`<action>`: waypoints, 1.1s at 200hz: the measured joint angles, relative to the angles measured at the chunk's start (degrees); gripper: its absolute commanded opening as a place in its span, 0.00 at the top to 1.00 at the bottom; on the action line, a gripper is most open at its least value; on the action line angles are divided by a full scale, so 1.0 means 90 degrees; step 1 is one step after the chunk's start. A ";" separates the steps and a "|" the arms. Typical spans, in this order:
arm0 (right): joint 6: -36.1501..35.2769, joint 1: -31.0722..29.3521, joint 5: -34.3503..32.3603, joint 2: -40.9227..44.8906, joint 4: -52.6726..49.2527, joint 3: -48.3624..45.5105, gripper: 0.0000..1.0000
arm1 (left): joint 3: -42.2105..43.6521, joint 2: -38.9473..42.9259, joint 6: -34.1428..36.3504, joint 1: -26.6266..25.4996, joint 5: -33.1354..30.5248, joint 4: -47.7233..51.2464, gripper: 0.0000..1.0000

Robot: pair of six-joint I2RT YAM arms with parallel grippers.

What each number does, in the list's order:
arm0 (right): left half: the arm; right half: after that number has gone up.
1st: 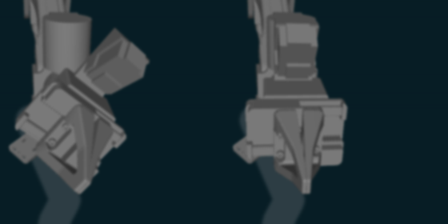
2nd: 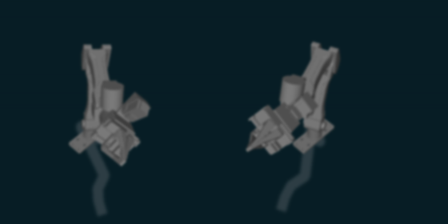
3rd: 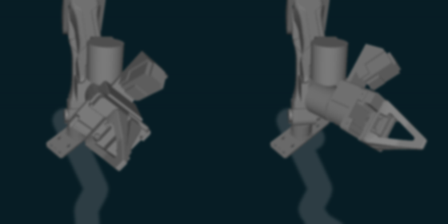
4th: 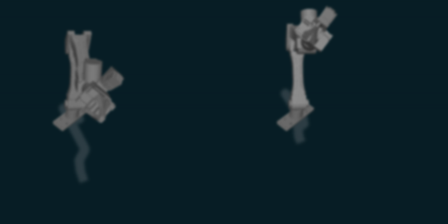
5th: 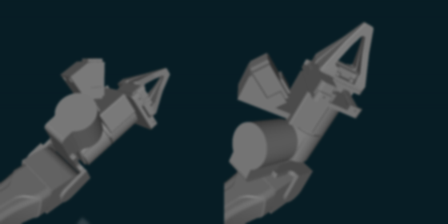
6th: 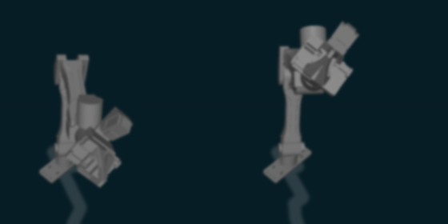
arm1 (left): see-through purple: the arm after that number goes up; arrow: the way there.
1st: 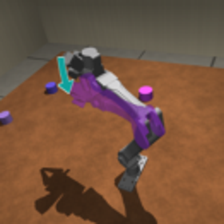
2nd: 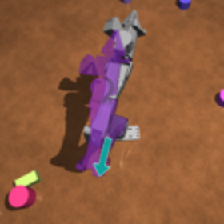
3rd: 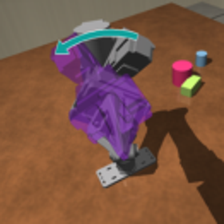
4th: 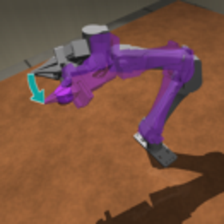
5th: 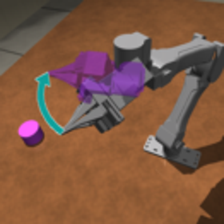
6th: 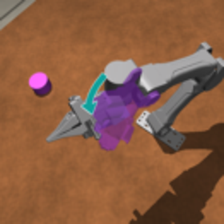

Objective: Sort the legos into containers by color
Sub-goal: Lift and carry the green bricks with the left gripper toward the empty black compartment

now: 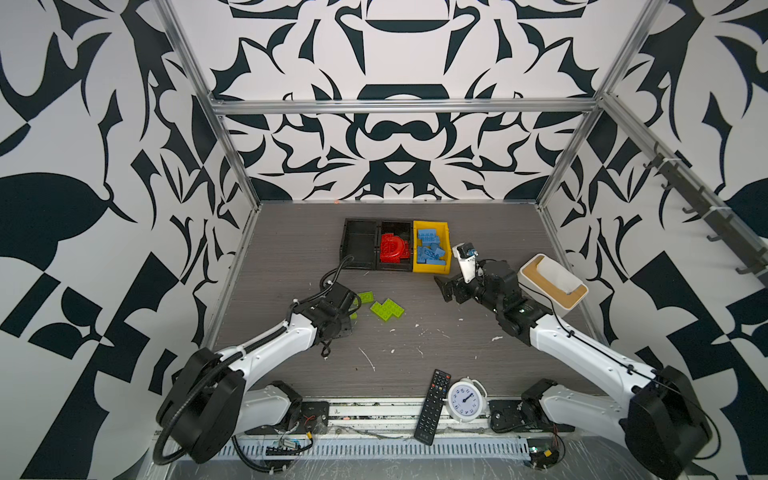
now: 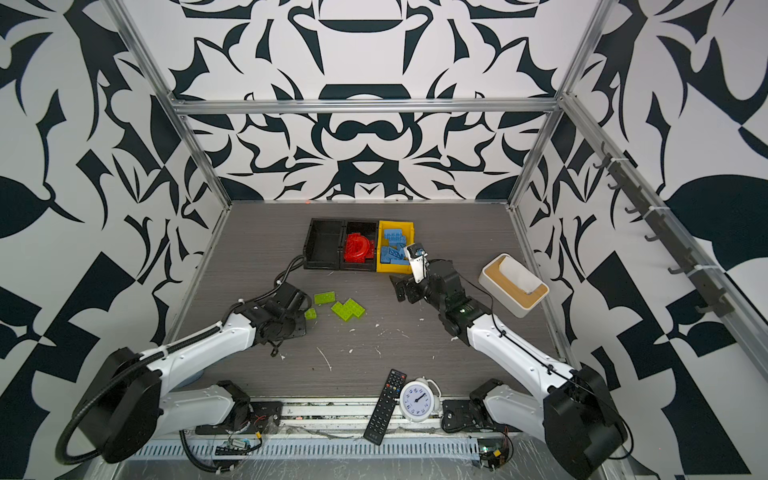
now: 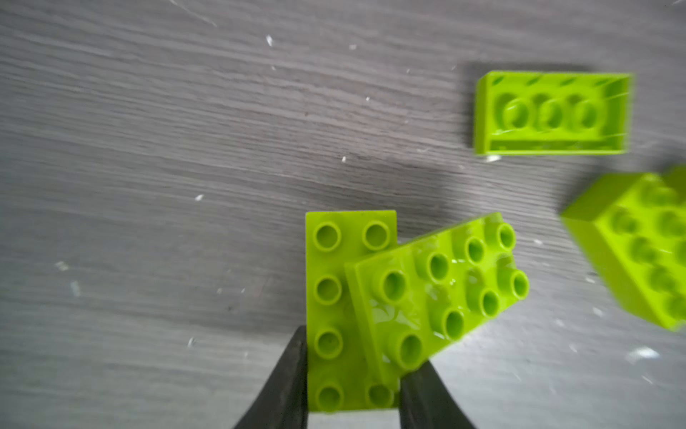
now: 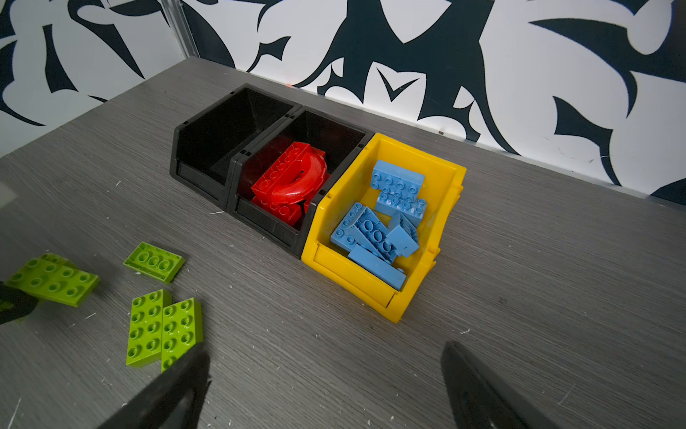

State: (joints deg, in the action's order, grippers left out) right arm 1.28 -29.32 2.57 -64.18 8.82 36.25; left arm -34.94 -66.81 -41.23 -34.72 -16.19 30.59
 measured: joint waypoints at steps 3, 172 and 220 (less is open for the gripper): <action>0.0002 0.0000 0.0002 0.0000 -0.0002 0.0000 0.01 | 0.0002 0.0107 0.0017 0.0000 0.0000 0.0039 0.77; 0.0027 0.0000 0.0024 0.0117 -0.0085 0.0000 0.00 | -0.4274 -0.2650 0.2883 0.0925 0.0719 -0.0107 0.84; 0.0029 0.0000 0.0024 0.0250 -0.0095 0.0000 0.00 | -0.4041 -0.2786 0.3033 0.0988 0.1197 -0.0476 0.85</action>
State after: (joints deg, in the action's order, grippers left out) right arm 1.54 -29.32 2.79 -61.93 7.97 36.25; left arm -71.31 -91.88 -13.93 -25.82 -5.41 26.30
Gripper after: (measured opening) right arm 0.997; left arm 0.363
